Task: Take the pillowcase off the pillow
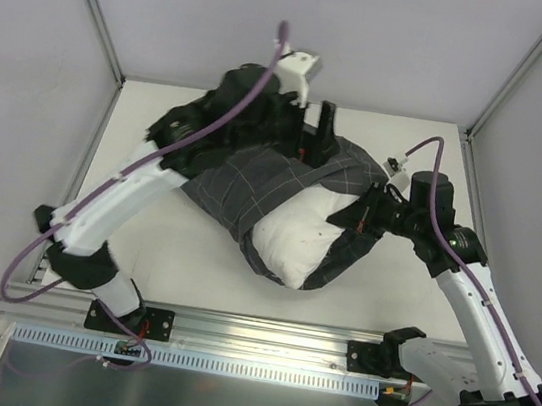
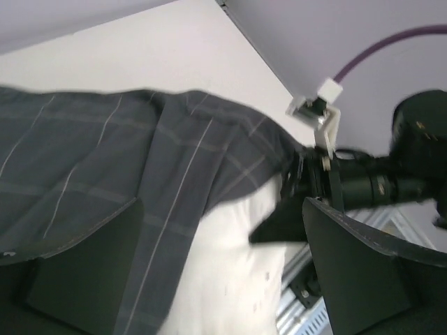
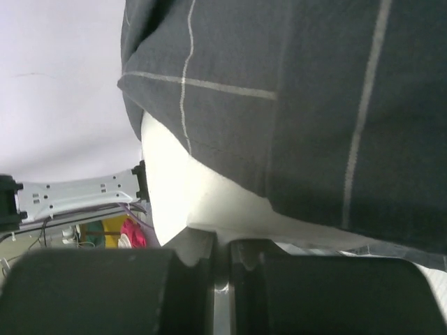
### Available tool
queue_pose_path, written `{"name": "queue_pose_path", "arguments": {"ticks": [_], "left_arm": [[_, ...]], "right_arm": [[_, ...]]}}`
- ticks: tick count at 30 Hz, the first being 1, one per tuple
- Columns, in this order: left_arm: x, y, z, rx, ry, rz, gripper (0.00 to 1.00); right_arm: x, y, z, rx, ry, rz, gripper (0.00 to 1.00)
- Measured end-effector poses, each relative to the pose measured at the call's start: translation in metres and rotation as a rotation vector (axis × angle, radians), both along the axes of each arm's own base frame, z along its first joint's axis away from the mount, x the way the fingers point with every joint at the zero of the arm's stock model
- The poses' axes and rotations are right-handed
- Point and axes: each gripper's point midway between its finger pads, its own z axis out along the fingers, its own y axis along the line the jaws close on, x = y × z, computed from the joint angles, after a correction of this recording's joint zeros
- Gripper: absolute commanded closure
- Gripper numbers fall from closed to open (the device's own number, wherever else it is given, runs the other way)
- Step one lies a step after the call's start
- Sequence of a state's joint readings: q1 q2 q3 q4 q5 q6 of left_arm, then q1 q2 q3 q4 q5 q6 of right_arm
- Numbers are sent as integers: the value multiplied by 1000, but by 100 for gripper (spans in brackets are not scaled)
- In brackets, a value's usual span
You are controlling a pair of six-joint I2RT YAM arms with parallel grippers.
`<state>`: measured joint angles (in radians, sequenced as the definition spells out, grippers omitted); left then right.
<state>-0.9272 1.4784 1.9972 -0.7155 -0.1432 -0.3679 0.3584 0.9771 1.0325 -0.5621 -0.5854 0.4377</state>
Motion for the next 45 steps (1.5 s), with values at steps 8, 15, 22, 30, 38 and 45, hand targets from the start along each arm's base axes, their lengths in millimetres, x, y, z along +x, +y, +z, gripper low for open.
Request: {"name": "queue_pose_path", "arguments": {"ticks": [8,15,22,30,38,45], "left_arm": [[53,-119,-126,208,177,-250,5],[54,-130,-165,235,287,-329,74],[81,-112,-147,130,355,-233,100],[145,-58,-164,27,529,24,100],[156,-23,-226,52,740,111,100],[145,2,-265,99,834,96,2]], "right_arm": [[-16,6,-5,-12,-21,44,99],[-23,3,-16,-24,-3,43,99],[-27,5,-12,-17,-45,65,99],[-62,13,-21,-23,-121,181,99],[-77,8,-20,-63,-211,246,99],[-62,14,-21,-114,-173,223,99]]}}
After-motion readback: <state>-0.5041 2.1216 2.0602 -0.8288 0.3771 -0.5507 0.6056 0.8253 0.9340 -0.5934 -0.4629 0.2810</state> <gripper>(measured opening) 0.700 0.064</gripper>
